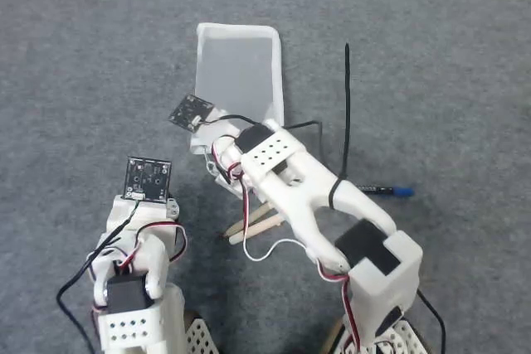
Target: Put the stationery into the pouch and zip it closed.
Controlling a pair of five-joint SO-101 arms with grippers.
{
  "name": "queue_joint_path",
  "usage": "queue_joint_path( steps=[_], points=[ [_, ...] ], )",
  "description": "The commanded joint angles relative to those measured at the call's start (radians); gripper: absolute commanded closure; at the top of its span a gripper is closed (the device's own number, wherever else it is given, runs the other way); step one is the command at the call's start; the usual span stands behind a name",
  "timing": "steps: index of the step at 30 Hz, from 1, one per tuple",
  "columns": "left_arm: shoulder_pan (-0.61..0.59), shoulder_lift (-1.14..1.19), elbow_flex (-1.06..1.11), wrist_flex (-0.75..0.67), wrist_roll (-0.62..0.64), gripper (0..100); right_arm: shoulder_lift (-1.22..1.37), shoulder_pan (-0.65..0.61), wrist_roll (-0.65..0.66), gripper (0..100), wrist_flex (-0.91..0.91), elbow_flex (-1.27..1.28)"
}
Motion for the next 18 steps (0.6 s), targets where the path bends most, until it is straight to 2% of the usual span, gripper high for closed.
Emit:
queue_joint_path(
  steps=[1,7,11,18],
  points=[
    [-0.003,-0.015,-0.059,-0.034,0.014,99,-0.013,-0.008,-0.002,84.3,-0.018,-0.060],
    [-0.002,-0.015,-0.059,-0.034,0.014,99,0.015,-0.002,0.000,86.0,-0.038,-0.057],
    [-0.003,-0.015,-0.059,-0.034,0.014,99,0.013,0.005,0.000,98.9,-0.038,-0.057],
    [-0.005,-0.015,-0.059,-0.034,0.014,99,-0.016,0.058,0.000,99.2,0.018,-0.058]
  ],
)
